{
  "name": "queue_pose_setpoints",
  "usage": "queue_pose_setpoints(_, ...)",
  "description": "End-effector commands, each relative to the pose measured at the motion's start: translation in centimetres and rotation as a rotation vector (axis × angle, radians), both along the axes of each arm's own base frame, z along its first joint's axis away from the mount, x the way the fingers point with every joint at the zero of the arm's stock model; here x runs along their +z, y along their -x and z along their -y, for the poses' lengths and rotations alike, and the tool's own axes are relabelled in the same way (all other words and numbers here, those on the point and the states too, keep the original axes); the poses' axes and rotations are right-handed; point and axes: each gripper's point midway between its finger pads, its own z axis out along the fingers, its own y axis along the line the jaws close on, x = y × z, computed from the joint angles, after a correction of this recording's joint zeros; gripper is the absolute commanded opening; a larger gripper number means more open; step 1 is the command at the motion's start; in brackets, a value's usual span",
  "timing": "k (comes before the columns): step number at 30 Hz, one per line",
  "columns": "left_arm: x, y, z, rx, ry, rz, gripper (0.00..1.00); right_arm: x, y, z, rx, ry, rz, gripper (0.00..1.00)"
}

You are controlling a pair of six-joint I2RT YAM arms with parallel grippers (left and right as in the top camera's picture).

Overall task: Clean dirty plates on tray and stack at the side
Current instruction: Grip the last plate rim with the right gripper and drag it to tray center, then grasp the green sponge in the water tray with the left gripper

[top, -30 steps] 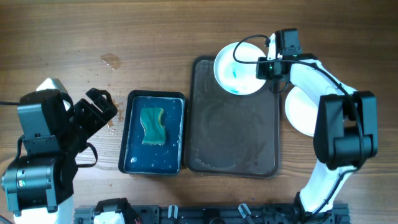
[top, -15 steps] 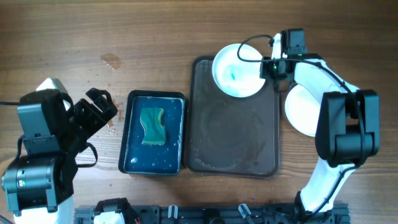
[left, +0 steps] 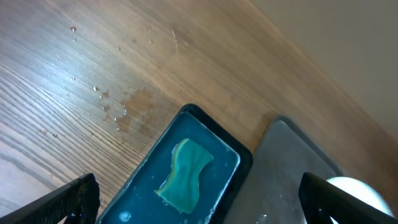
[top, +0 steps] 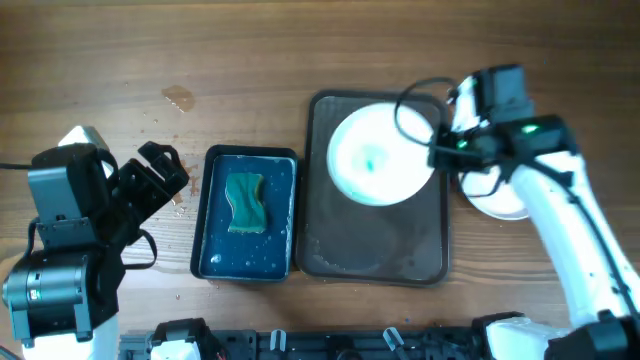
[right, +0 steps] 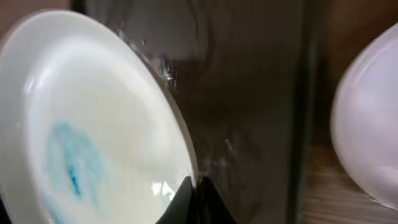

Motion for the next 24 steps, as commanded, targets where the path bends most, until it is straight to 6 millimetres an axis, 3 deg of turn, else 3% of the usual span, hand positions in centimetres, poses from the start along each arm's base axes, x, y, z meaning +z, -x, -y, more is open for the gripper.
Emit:
queue_pose_setpoints(1,0.6,-0.1,-0.3,0.008,-0.011,0.016,1.00,-7.8,3.8,-2.8,-0.141,-0.111,-0.173,0.04)
queue_pose_setpoints(3,0.6,-0.1,0.1,-0.006,0.005,0.017,1.00,-10.5,4.5,-2.6,-0.188,-0.131,-0.171,0.04)
queue_pose_setpoints(5,0.3,0.2,1.7,-0.070,0.073,0.002,1.00,-11.5,4.5,-2.2,-0.183,-0.122,-0.146,0.04)
queue_pose_setpoints(7,0.2,0.0,3.0,-0.122,0.125,0.002,1.00,-11.1,3.8,-2.3,-0.070,-0.101,-0.078,0.11)
queue_pose_setpoints(8,-0.2,0.0,3.3,-0.135,0.142,-0.020,1.00,-10.6,3.6,-2.8,0.034,-0.096,-0.043,0.29)
queue_pose_setpoints(9,-0.8,0.1,3.5,-0.153,0.145,-0.054,1.00,-10.1,3.6,-3.0,0.086,-0.086,-0.040,0.35)
queue_pose_setpoints(11,-2.7,0.4,4.5,-0.234,0.135,-0.155,0.93,-8.9,3.6,-2.9,0.127,-0.063,-0.047,0.34)
queue_pose_setpoints(14,-5.8,0.4,5.9,-0.284,0.144,-0.304,0.86,-5.9,3.0,-2.9,0.178,-0.041,-0.009,0.31)
queue_pose_setpoints(18,-13.0,-0.5,8.8,-0.376,0.098,-0.554,0.71,-1.1,3.2,-3.5,0.253,-0.071,0.094,0.31)
queue_pose_setpoints(20,-15.8,-0.9,8.5,-0.306,0.029,-0.635,0.69,-0.4,3.5,-3.5,0.256,-0.078,0.112,0.30)
queue_pose_setpoints(23,-20.8,-1.5,8.1,-0.200,-0.030,-0.749,0.56,-0.5,3.8,-3.4,0.253,-0.077,0.100,0.30)
queue_pose_setpoints(24,-22.5,-1.7,8.2,-0.187,-0.030,-0.778,0.46,-0.5,3.9,-3.4,0.253,-0.077,0.098,0.31)
